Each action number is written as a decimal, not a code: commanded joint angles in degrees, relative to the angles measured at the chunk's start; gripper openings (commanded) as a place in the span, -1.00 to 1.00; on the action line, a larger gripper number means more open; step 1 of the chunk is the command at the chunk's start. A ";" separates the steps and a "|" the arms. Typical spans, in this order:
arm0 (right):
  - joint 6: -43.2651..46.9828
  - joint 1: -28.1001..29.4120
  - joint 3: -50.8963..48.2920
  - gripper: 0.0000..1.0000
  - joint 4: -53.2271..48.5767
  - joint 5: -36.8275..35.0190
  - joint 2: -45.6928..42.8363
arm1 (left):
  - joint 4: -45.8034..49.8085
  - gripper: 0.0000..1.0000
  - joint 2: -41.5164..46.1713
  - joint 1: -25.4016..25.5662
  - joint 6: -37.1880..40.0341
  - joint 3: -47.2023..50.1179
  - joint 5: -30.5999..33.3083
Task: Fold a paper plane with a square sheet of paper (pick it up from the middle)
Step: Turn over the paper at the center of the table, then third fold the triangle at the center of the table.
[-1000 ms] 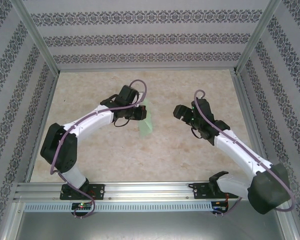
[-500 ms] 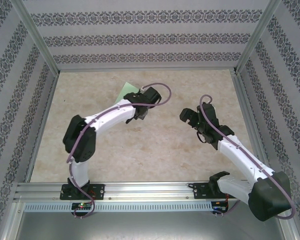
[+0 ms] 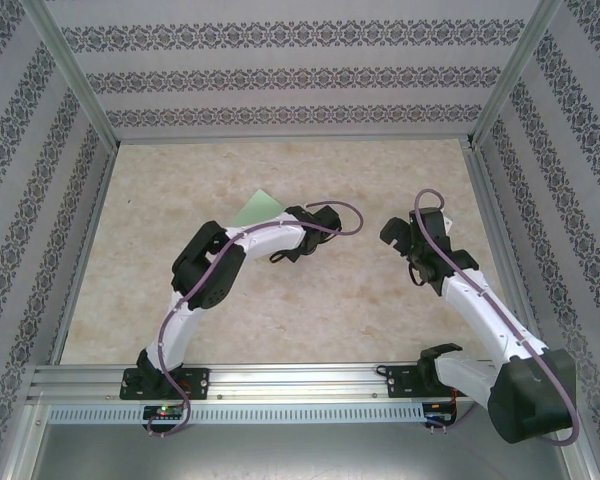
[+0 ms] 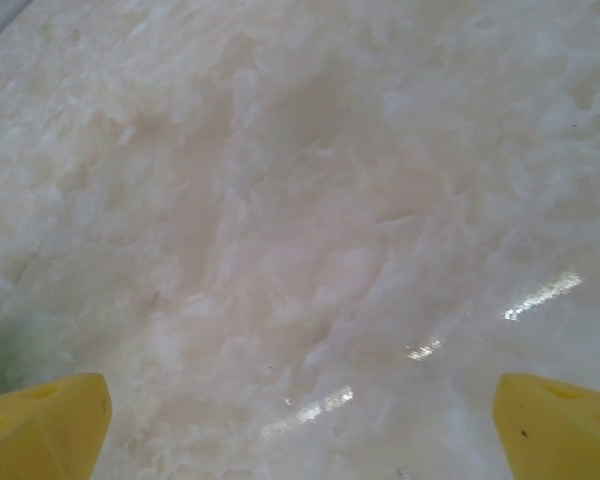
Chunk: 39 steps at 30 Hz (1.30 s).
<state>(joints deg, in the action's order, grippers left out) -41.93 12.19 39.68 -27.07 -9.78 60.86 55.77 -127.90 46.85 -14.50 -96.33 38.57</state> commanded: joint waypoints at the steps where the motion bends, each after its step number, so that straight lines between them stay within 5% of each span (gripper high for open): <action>1: 1.25 -0.92 0.65 0.96 -2.50 0.44 -2.19 | -0.36 -0.88 -1.61 0.92 -2.12 -2.94 -3.59; 10: 1.99 -1.87 1.17 0.96 -2.56 2.87 -2.09 | -0.92 -0.35 -1.24 0.96 -3.69 -2.81 -12.51; 20: 3.80 -1.88 4.20 0.96 -2.86 8.15 0.85 | -10.24 0.38 16.94 -0.14 -5.16 4.09 -32.22; 27: 3.20 3.17 8.15 0.68 1.68 15.66 10.02 | -22.73 0.79 30.13 -10.80 -13.62 19.01 -44.26; 39: 1.84 24.75 34.73 -0.02 5.01 17.22 43.29 | -34.11 0.91 40.87 -30.05 -24.64 41.73 -50.06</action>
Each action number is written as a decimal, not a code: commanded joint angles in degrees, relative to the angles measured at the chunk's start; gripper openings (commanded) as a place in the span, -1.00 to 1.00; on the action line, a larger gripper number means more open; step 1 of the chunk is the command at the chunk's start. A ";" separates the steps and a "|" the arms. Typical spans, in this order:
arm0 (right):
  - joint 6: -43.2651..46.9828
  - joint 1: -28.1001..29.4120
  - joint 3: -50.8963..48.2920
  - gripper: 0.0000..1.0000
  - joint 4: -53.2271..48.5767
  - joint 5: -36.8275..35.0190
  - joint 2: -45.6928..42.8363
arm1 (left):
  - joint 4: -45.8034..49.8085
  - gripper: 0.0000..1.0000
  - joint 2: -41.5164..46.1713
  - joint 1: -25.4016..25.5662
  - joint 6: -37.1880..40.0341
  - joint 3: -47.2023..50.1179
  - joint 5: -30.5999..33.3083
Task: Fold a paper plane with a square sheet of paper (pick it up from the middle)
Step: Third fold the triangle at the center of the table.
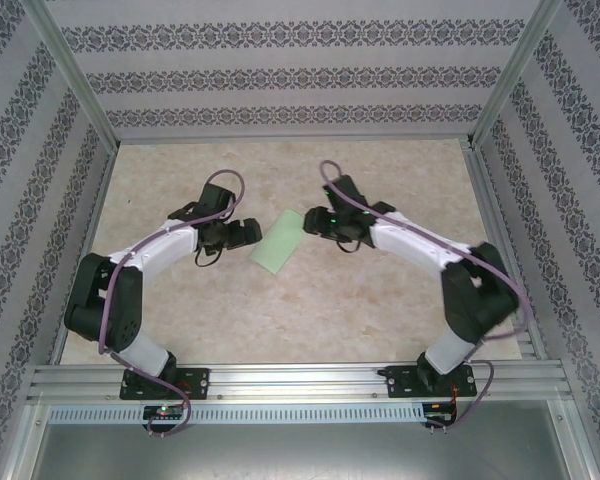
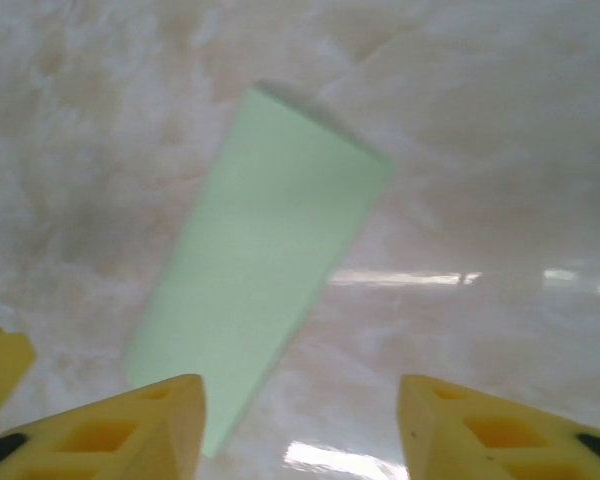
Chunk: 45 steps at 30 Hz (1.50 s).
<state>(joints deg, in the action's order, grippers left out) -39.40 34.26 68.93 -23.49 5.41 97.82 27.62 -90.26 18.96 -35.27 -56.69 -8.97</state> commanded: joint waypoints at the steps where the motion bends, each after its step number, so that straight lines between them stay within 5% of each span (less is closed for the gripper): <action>1: -0.69 3.46 7.84 -0.08 1.50 2.95 8.75 | -6.08 0.91 3.71 -2.88 -4.07 3.04 -2.54; 11: 0.83 7.71 29.90 -0.24 -5.98 8.63 28.90 | -4.51 0.93 6.67 -5.60 -2.29 6.02 -1.22; 16: 2.93 7.97 32.74 -0.23 -9.59 9.70 32.81 | -4.61 0.93 6.26 -5.73 -1.67 5.90 -1.25; 22: 8.86 8.34 32.84 -0.22 -14.99 11.13 34.21 | -4.94 0.92 5.89 -5.72 -1.66 5.76 -1.41; 31: 25.76 8.50 20.55 -0.22 -18.95 17.33 27.25 | -6.29 0.86 5.77 -5.72 -1.50 6.32 -4.62; 36: 27.29 7.25 15.32 -0.20 -16.19 17.80 19.43 | -9.89 0.59 4.93 -5.66 -1.75 6.79 -10.10; 45: 1.88 2.87 -4.89 0.12 3.80 11.47 0.59 | -16.42 -0.16 0.86 0.88 -2.50 4.97 -19.47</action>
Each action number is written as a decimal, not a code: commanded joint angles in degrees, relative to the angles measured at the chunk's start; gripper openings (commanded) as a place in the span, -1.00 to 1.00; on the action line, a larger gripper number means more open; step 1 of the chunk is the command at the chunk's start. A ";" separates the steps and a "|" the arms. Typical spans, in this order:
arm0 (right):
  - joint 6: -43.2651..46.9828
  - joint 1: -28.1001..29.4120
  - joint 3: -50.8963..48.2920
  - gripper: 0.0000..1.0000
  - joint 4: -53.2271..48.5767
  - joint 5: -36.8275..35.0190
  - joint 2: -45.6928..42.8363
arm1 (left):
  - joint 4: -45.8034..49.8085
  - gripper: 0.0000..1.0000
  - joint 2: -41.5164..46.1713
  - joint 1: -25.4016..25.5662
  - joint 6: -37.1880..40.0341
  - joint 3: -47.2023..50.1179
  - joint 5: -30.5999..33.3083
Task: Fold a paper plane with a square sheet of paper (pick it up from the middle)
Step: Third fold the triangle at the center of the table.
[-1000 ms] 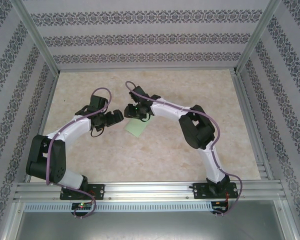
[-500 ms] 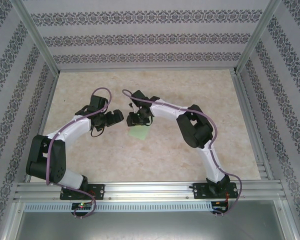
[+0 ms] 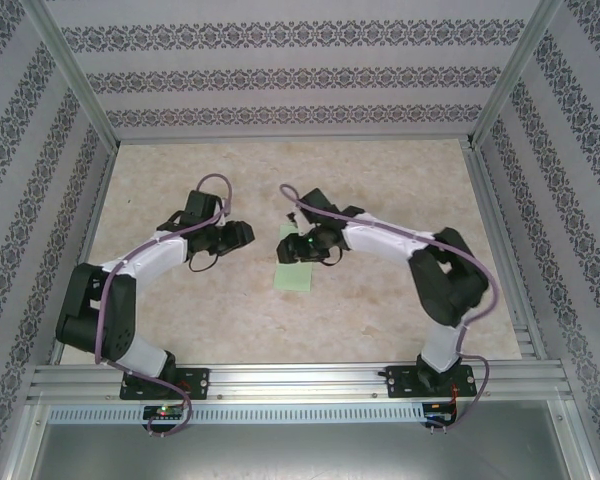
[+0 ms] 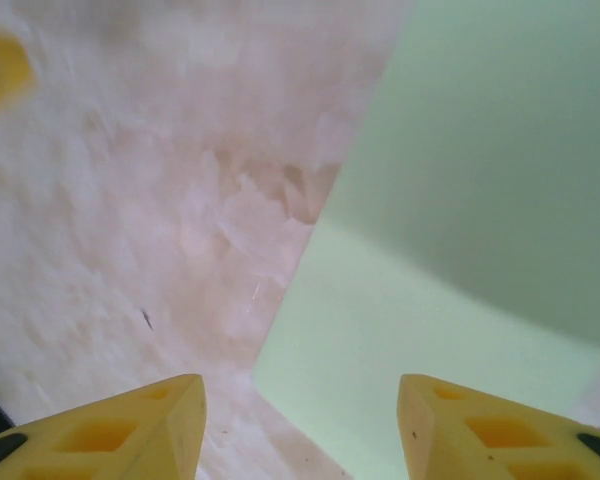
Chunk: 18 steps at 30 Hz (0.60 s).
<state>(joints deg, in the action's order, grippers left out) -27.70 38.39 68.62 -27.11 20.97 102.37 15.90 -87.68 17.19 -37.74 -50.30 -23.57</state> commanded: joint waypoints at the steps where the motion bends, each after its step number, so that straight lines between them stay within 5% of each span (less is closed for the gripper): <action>1: -11.72 -1.67 -6.67 0.13 7.91 -5.50 -5.73 | -5.81 -0.22 -2.77 3.86 -0.27 -1.81 -6.05; 8: -20.77 -3.55 -17.48 0.17 12.05 -9.79 -13.67 | -8.27 -0.53 -11.36 10.19 -0.83 -6.52 -8.33; 18: -25.45 -3.05 -20.63 0.15 15.82 -7.24 -11.59 | -5.06 -0.66 -18.58 12.17 0.15 -10.30 -6.01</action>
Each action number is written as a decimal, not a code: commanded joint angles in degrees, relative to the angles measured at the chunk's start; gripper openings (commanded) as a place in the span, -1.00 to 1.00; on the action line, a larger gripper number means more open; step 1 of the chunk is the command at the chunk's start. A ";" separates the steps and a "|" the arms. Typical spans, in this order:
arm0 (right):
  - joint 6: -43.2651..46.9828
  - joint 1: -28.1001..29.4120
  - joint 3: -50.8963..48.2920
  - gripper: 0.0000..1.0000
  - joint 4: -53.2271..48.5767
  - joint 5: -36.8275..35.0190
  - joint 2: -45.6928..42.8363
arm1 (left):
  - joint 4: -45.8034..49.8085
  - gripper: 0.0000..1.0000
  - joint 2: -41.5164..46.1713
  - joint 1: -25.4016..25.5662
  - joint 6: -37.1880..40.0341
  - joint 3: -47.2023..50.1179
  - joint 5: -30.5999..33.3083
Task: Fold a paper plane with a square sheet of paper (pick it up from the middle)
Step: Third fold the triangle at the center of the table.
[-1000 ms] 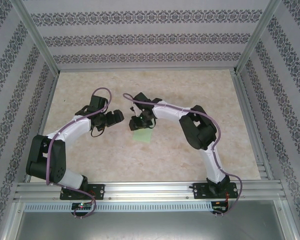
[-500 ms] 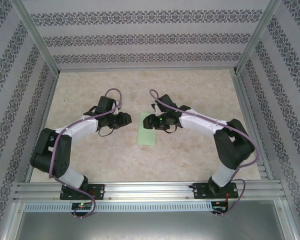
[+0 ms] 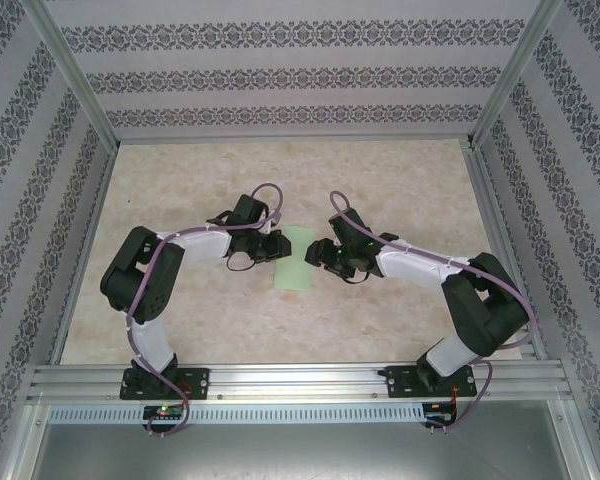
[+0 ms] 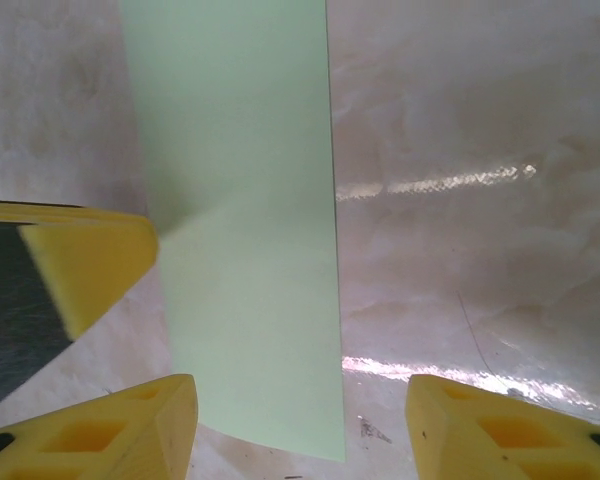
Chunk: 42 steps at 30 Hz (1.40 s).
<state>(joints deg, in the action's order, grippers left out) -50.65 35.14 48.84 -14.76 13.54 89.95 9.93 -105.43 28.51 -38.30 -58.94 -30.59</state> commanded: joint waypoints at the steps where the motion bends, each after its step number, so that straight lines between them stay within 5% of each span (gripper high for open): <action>1: -2.62 0.41 -0.79 0.15 3.49 0.43 1.00 | 1.82 -0.66 -1.15 0.88 1.11 -1.70 2.19; 12: -4.96 2.53 -0.59 0.12 2.79 2.22 3.90 | 6.06 -0.69 -4.35 0.89 1.96 -1.49 8.37; 42: -7.19 6.43 -1.72 0.07 3.05 3.66 6.21 | 6.94 -0.72 -5.38 0.88 1.92 -0.80 9.63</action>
<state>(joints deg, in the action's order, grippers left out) -57.39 40.88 48.25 -10.87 19.27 97.27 13.72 -108.22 29.02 -37.56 -60.07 -24.10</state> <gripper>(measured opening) 0.533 0.140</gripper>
